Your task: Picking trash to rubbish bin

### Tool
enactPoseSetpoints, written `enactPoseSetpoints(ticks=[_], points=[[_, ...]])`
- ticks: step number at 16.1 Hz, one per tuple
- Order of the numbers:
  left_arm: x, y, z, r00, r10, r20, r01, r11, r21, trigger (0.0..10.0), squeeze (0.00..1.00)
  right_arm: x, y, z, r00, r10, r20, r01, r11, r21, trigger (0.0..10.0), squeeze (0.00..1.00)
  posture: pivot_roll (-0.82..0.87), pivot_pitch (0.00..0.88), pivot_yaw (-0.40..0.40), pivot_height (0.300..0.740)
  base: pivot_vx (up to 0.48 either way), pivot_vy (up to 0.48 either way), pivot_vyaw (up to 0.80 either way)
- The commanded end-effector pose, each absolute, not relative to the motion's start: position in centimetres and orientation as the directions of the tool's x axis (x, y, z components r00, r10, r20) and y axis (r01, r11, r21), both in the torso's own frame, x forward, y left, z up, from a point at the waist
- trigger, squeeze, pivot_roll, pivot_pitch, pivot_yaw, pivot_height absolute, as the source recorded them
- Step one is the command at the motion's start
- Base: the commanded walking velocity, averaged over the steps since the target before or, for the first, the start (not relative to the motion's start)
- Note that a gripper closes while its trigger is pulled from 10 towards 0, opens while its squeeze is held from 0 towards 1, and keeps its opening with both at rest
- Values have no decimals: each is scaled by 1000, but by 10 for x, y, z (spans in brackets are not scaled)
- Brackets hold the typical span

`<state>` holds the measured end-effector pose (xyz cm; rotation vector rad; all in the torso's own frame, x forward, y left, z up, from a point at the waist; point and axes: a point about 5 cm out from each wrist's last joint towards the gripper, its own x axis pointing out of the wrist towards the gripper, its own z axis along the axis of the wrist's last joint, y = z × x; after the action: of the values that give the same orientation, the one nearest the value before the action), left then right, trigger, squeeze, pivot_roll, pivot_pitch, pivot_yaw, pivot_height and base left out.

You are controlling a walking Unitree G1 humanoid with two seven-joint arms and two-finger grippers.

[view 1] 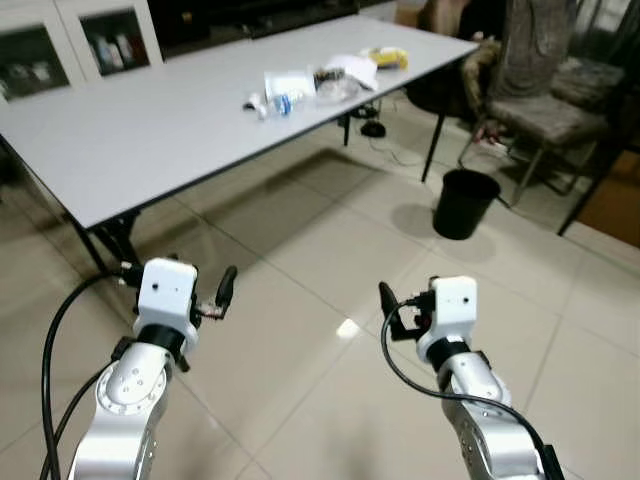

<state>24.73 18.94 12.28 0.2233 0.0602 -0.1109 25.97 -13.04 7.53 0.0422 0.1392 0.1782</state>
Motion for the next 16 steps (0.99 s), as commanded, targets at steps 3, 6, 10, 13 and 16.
enactPoseSetpoints(ticks=[3, 6, 10, 13, 16], points=[[249, 187, 129, 990, -133, -56, 142, 961, 236, 10000, 0, 259, -135, 75, 977, 161, -142, -157, 987, 42, 10000, 0, 10, 0, 1, 740, 0, 0, 0], [253, 184, 132, 989, -141, -42, 147, 959, 242, 10000, 0, 260, -136, 78, 979, 157, -131, -154, 988, 32, 10000, 0, -1, 0, 5, 740, 0, 0, 0], [265, 174, 154, 984, -175, 27, 165, 960, 226, 10000, 0, 272, -141, 110, 988, 150, -28, -151, 989, -5, 10000, 0, -7, 0, -2, 740, 224, 0, 0], [272, 169, 161, 980, -193, 51, 177, 958, 226, 10000, 0, 278, -142, 125, 988, 154, 21, -153, 988, -20, 10000, 0, -13, 0, -6, 740, 385, 0, 0], [275, 166, 163, 979, -197, 49, 182, 958, 221, 10000, 0, 283, -145, 126, 991, 134, -4, -134, 991, -18, 10000, 0, -15, 0, -4, 740, 394, 0, 0]])
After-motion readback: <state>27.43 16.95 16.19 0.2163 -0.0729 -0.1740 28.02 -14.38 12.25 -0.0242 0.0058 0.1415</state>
